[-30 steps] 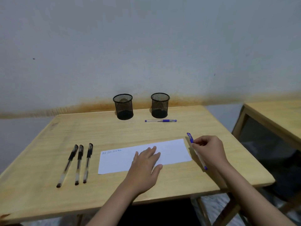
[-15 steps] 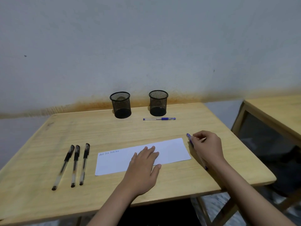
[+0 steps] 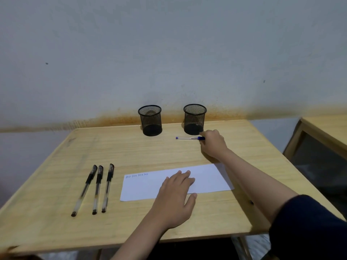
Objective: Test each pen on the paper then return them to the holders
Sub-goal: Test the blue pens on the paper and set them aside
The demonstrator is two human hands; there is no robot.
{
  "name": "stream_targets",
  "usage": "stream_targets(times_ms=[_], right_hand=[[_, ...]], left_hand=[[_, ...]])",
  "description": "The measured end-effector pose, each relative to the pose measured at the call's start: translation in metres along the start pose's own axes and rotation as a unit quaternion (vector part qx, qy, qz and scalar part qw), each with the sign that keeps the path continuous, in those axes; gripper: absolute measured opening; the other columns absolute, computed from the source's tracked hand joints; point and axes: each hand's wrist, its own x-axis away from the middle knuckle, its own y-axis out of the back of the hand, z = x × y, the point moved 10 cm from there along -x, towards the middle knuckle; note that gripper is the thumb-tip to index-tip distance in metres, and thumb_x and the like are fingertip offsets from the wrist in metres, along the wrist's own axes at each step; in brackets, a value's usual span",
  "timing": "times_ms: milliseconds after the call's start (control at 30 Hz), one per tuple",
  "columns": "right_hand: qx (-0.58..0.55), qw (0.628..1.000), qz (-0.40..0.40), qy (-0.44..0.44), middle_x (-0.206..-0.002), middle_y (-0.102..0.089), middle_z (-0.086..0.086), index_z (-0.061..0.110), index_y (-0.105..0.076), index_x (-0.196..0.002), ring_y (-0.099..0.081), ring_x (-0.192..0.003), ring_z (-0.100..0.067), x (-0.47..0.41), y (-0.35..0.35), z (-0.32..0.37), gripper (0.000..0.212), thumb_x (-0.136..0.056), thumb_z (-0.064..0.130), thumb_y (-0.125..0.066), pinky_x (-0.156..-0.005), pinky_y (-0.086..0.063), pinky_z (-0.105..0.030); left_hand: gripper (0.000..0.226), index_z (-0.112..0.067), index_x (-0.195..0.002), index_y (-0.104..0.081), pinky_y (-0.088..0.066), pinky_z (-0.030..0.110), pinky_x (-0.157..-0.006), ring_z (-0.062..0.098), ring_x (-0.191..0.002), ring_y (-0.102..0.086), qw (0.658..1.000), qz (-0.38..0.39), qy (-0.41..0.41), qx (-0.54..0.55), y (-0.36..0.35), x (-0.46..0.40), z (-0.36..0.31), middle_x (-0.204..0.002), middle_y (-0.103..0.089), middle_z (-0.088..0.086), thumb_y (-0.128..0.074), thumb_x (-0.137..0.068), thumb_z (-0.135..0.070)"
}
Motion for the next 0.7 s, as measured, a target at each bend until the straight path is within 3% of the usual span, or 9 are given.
stream_targets(times_ms=[167, 300, 433, 500, 600, 667, 700], right_hand=[[0.050, 0.996, 0.027, 0.063, -0.103, -0.060, -0.015, 0.005, -0.067, -0.094, -0.055, -0.094, -0.033, -0.002, -0.009, 0.015, 0.015, -0.086, 0.012, -0.056, -0.069, -0.044, -0.036], [0.038, 0.992, 0.085, 0.087, -0.101, -0.053, -0.013, 0.009, -0.066, -0.100, -0.053, -0.092, -0.030, 0.007, -0.009, 0.021, 0.019, -0.086, 0.017, -0.057, -0.072, -0.048, -0.037], [-0.160, 0.986, 0.043, 0.029, -0.082, -0.051, -0.001, 0.010, -0.065, -0.089, -0.051, -0.068, -0.014, 0.020, 0.024, 0.024, 0.011, -0.080, 0.007, -0.060, -0.062, -0.041, -0.025], [-0.288, 0.956, 0.044, -0.029, -0.067, -0.052, 0.000, 0.008, -0.060, -0.079, -0.047, -0.058, -0.014, 0.034, 0.034, 0.022, 0.005, -0.078, 0.005, -0.063, -0.058, -0.039, -0.024], [-0.422, 0.903, 0.046, -0.066, -0.062, -0.054, -0.005, -0.001, -0.062, -0.083, -0.050, -0.056, -0.016, 0.062, 0.045, 0.027, 0.010, -0.080, 0.005, -0.069, -0.055, -0.042, -0.022], [-0.486, 0.870, 0.034, -0.075, -0.068, -0.061, -0.009, 0.000, -0.062, -0.087, -0.057, -0.054, -0.011, 0.081, 0.052, 0.029, 0.009, -0.081, 0.001, -0.069, -0.051, -0.045, -0.015], [-0.510, 0.856, 0.031, -0.078, -0.069, -0.063, -0.009, 0.001, -0.062, -0.087, -0.059, -0.054, -0.008, 0.090, 0.053, 0.029, 0.009, -0.081, 0.000, -0.069, -0.051, -0.046, -0.014]], left_hand=[[0.048, -0.027, -0.137, -0.036, -0.004, 0.033, -0.116, 0.008, -0.143, -0.007, 1.000, -0.011, 0.001, 0.009, 0.002, -0.001, 0.000, -0.153, -0.021, -0.013, -0.032, -0.091, -0.043], [0.054, -0.028, -0.137, -0.035, -0.005, 0.033, -0.116, 0.008, -0.143, -0.008, 1.000, -0.010, 0.002, 0.006, 0.002, 0.000, 0.000, -0.153, -0.022, -0.013, -0.026, -0.087, -0.048], [0.063, -0.029, -0.137, -0.034, -0.003, 0.035, -0.117, 0.008, -0.144, -0.005, 1.000, -0.011, -0.001, 0.009, 0.003, 0.001, -0.002, -0.154, -0.020, -0.014, -0.017, -0.081, -0.053], [0.059, -0.030, -0.139, -0.030, -0.003, 0.037, -0.118, 0.006, -0.144, -0.004, 1.000, -0.014, -0.007, 0.015, 0.004, 0.003, -0.004, -0.154, -0.018, -0.014, -0.021, -0.085, -0.051], [0.056, -0.028, -0.144, -0.022, -0.010, 0.037, -0.119, -0.002, -0.140, -0.005, 0.997, -0.051, -0.014, 0.050, 0.015, 0.007, -0.006, -0.154, -0.017, -0.015, -0.038, -0.092, -0.041], [0.059, -0.027, -0.143, -0.024, -0.021, 0.027, -0.115, -0.007, -0.134, -0.014, 0.990, -0.111, -0.017, 0.087, 0.030, 0.011, -0.008, -0.149, -0.027, -0.015, -0.047, -0.090, -0.037], [0.059, -0.027, -0.142, -0.026, -0.023, 0.015, -0.110, -0.010, -0.129, -0.020, 0.984, -0.141, -0.013, 0.104, 0.038, 0.013, -0.008, -0.144, -0.032, -0.016, -0.051, -0.089, -0.037]])
